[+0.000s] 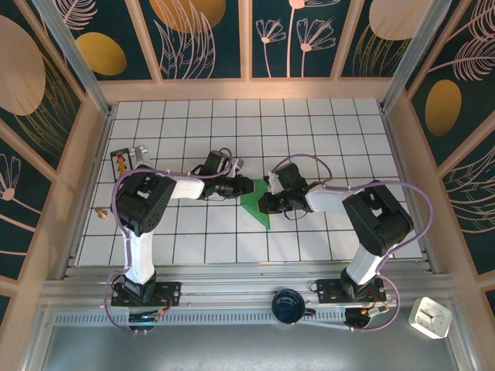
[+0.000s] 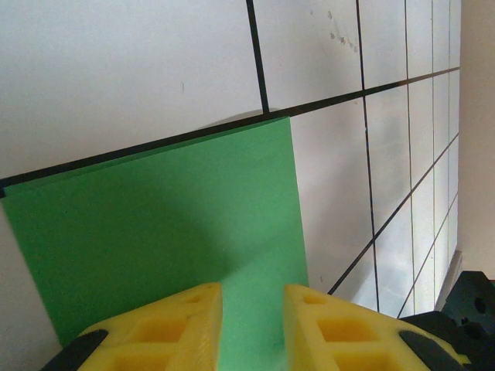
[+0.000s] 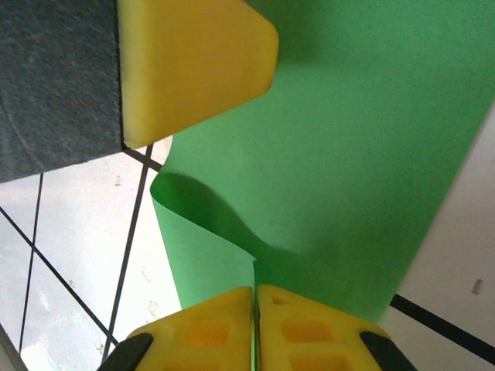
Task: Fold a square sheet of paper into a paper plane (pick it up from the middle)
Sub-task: Turn over the paper at the center of the table, then third fold the triangle at the center of the table.
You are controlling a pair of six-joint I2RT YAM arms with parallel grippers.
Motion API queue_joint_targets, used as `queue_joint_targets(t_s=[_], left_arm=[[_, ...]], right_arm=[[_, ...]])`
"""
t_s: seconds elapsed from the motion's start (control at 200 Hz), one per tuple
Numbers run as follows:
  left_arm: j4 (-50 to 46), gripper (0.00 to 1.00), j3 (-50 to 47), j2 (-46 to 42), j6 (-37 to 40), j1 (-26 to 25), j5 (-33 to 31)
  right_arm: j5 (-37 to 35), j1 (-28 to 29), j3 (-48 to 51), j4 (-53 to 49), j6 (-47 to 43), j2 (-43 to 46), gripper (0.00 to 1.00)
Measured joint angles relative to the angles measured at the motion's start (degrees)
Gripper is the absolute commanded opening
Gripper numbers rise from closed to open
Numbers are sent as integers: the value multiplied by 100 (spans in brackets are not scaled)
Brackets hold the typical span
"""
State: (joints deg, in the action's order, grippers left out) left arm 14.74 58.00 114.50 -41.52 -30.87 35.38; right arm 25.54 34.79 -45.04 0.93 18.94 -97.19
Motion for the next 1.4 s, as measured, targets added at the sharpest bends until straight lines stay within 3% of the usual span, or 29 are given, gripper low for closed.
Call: queue_joint_targets(t_s=[1.396], left_arm=[[0, 28, 0, 0, 20, 0, 15]], right_arm=[[-122, -42, -136, -162, -212, -210, 9]])
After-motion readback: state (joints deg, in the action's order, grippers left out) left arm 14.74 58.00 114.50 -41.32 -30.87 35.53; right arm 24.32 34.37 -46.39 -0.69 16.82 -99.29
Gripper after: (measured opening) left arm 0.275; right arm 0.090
